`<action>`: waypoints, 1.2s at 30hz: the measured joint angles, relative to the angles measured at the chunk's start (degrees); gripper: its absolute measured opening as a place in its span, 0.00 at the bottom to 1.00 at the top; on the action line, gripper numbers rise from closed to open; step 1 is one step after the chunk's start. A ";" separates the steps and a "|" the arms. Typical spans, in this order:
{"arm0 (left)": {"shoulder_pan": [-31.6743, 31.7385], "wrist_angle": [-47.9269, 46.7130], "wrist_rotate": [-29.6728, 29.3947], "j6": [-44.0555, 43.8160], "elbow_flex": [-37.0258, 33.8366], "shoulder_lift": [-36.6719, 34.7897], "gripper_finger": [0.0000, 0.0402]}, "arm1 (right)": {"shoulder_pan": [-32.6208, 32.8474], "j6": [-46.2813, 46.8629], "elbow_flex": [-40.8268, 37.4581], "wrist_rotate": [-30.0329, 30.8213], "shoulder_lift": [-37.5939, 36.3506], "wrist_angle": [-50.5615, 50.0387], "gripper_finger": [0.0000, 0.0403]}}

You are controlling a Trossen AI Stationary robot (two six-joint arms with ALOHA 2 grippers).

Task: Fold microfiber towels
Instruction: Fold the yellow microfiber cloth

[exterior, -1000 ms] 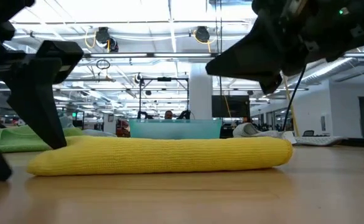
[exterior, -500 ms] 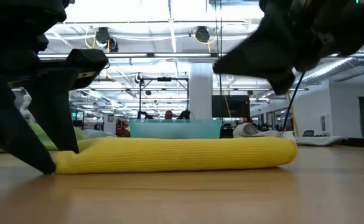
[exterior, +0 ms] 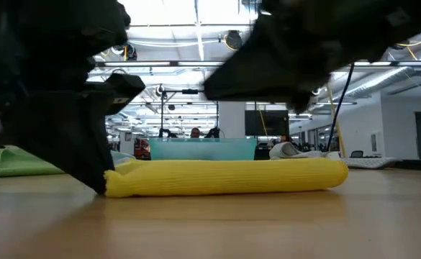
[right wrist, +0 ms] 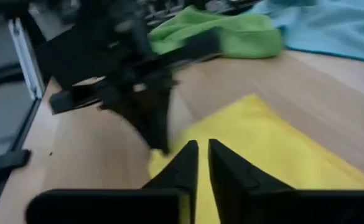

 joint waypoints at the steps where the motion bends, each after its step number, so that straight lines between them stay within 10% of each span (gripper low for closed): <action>1: 0.25 -0.11 0.11 0.01 0.00 -0.27 0.02 | -0.17 -1.28 2.71 -1.33 1.61 -1.54 0.12; 14: 1.96 -0.65 4.15 -1.90 0.22 -5.52 0.01 | 0.75 -7.36 14.80 -4.01 8.91 -11.88 0.41; 36: 4.92 0.66 8.75 -7.12 0.17 -7.43 0.03 | 0.35 -22.29 14.84 3.39 11.86 -5.42 0.38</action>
